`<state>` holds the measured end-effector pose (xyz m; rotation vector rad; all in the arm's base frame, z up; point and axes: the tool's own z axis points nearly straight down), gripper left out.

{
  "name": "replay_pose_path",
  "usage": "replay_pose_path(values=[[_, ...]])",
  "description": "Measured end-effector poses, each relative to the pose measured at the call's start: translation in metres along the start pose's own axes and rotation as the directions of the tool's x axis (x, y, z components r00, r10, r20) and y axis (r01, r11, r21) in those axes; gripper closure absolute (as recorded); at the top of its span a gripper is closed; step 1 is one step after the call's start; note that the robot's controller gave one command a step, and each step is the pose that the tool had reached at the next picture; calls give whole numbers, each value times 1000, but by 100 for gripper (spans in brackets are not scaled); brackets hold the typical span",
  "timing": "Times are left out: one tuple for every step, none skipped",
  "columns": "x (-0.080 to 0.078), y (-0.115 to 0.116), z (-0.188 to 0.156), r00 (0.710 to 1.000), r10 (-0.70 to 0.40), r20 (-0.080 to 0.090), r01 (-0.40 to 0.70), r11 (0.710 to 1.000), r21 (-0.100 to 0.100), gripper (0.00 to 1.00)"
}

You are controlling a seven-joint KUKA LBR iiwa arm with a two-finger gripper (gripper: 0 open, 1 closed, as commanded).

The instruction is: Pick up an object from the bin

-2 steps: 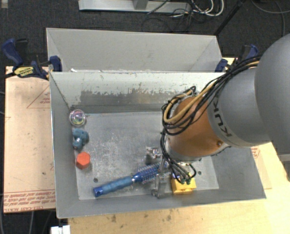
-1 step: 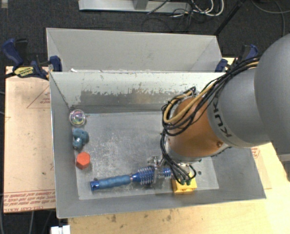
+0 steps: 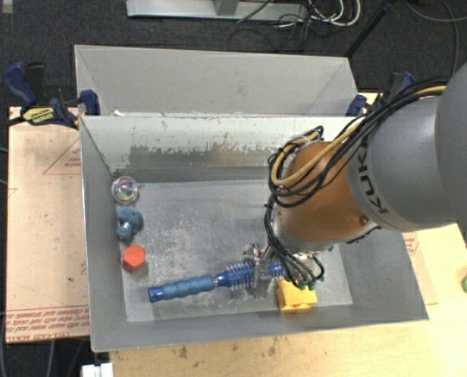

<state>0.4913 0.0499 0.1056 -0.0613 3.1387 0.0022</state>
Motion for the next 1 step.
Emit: replay_pose_path(values=[[-1, 0, -49, 1000, -1, 3, 1, 1000, 0, 100]])
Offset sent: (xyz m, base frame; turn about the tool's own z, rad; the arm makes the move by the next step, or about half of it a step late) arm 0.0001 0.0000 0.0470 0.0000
